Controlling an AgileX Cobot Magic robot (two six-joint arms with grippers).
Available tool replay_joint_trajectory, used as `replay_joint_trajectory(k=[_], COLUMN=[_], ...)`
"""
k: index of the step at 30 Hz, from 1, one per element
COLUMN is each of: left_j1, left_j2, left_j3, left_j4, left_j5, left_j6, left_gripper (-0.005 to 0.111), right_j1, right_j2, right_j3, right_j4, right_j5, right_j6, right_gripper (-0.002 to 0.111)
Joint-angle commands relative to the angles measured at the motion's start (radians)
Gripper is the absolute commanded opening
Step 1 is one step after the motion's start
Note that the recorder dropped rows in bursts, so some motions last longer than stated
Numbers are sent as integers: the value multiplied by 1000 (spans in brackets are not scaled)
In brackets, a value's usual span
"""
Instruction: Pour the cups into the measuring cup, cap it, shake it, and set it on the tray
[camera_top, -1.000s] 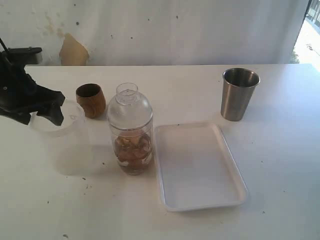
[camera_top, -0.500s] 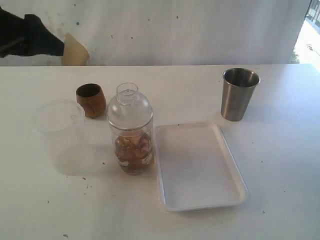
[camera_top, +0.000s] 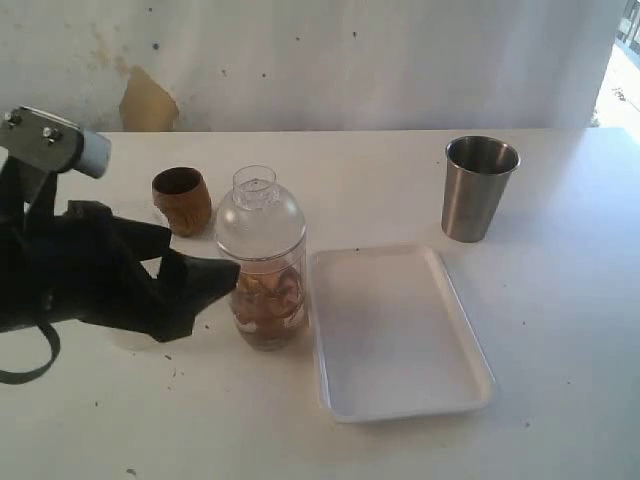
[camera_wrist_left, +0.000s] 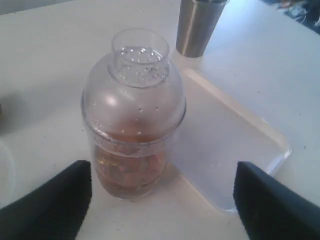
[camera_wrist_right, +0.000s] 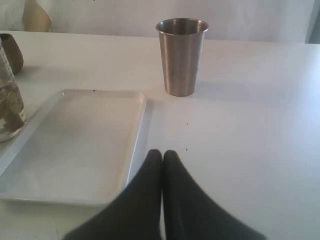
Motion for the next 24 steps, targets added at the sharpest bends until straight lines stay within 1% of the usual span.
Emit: replay_joint_trajectory(k=[1, 2, 6, 9, 13, 19, 24], left_j1=[-14, -14, -17, -26, -30, -30, -30], left_j2=[65, 79, 149, 187, 245, 336, 388], left_j3=[5, 5, 5, 5, 5, 5, -8], left_j4=[-29, -33, -33, -83, -119, -130, -128], left_j5=[-6, -4, 48, 56, 6, 4, -28], left_j6=[40, 36, 36, 34, 34, 34, 94], left_gripper=[101, 105, 105, 105, 105, 105, 105], right_j1=[-4, -4, -4, -4, -4, -4, -4], right_j2=[-5, -5, -5, -5, -5, -5, -5], right_j3=[7, 7, 7, 7, 7, 7, 7], right_j4=[0, 0, 0, 0, 0, 0, 0], right_j5=[-9, -9, -9, -9, -9, -9, -9], right_j6=[4, 4, 4, 4, 4, 4, 4], right_gripper=[0, 0, 0, 0, 0, 0, 0])
